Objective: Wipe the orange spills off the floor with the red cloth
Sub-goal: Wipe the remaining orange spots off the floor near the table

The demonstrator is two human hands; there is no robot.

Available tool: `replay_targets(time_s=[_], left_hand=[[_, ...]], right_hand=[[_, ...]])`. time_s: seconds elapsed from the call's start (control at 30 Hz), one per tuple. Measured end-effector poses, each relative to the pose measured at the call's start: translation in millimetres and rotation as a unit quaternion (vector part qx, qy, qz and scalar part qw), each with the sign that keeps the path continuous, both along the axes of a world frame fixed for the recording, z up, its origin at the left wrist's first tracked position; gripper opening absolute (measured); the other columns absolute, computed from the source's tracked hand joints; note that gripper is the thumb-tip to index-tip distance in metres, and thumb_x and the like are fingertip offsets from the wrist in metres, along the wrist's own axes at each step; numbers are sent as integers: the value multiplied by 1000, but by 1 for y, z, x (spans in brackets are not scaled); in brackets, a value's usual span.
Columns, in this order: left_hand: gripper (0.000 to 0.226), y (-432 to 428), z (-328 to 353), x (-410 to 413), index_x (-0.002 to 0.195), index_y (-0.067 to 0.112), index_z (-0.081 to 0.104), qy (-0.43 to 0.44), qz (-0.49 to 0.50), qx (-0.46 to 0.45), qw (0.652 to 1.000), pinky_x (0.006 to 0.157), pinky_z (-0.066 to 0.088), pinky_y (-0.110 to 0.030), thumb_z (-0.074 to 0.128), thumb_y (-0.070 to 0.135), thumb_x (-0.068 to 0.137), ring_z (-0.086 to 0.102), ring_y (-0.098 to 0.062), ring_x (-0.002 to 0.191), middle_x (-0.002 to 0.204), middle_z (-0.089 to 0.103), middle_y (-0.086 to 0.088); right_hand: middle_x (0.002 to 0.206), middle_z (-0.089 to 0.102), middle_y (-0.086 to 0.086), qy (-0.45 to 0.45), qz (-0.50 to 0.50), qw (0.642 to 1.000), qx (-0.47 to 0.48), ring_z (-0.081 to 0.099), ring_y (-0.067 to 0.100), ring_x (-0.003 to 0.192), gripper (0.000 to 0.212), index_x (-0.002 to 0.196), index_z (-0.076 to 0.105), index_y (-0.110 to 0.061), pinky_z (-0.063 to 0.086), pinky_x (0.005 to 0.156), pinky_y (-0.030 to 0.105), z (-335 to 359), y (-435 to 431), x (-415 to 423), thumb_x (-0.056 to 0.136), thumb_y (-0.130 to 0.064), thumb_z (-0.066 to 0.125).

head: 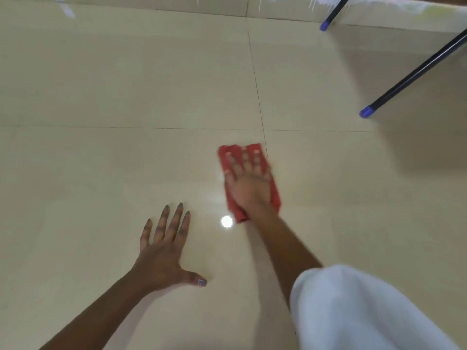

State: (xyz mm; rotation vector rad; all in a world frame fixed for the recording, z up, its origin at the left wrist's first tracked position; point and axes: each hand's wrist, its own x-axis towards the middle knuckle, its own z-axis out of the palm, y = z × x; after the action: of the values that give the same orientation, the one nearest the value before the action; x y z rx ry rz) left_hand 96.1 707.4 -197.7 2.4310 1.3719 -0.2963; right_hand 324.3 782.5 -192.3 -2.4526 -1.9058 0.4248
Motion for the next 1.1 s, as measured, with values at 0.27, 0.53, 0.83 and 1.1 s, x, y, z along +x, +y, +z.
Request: replay_targets(time_s=[0.27, 0.53, 0.83, 1.1], left_hand=[[137, -1, 2, 2, 147, 15, 12, -5, 1, 5, 1000, 108, -2, -44, 26, 101, 41, -5, -24, 142, 156, -2, -3], [144, 6, 3, 3, 142, 19, -19, -14, 2, -4, 1000, 105, -23, -43, 28, 100, 33, -37, -16, 132, 147, -35, 2], [138, 5, 12, 7, 144, 20, -16, -10, -1, -16, 1000, 108, -18, -48, 10, 100, 35, -42, -16, 127, 148, -34, 2], [140, -2, 7, 43, 141, 23, -24, 14, -27, -27, 999, 105, -20, -53, 8, 100, 29, -40, -23, 129, 137, -45, 8]], right_hand=[[155, 23, 0, -71, 7, 995, 65, 20, 28, 142, 54, 144, 24, -40, 17, 111, 49, -6, -78, 61, 91, -48, 22], [158, -7, -3, -1, 73, 997, -4, -12, 25, 144, 52, 146, 2, -42, -4, 114, 53, -2, 9, -18, 96, -51, 14], [154, 25, 1, -40, 38, 998, 40, 22, 30, 141, 56, 144, 24, -41, 25, 110, 53, -11, -160, 31, 89, -54, 23], [158, -1, -1, -39, -34, 999, 3, -4, 28, 145, 54, 145, -1, -42, 4, 114, 51, -2, -132, 23, 93, -50, 12]])
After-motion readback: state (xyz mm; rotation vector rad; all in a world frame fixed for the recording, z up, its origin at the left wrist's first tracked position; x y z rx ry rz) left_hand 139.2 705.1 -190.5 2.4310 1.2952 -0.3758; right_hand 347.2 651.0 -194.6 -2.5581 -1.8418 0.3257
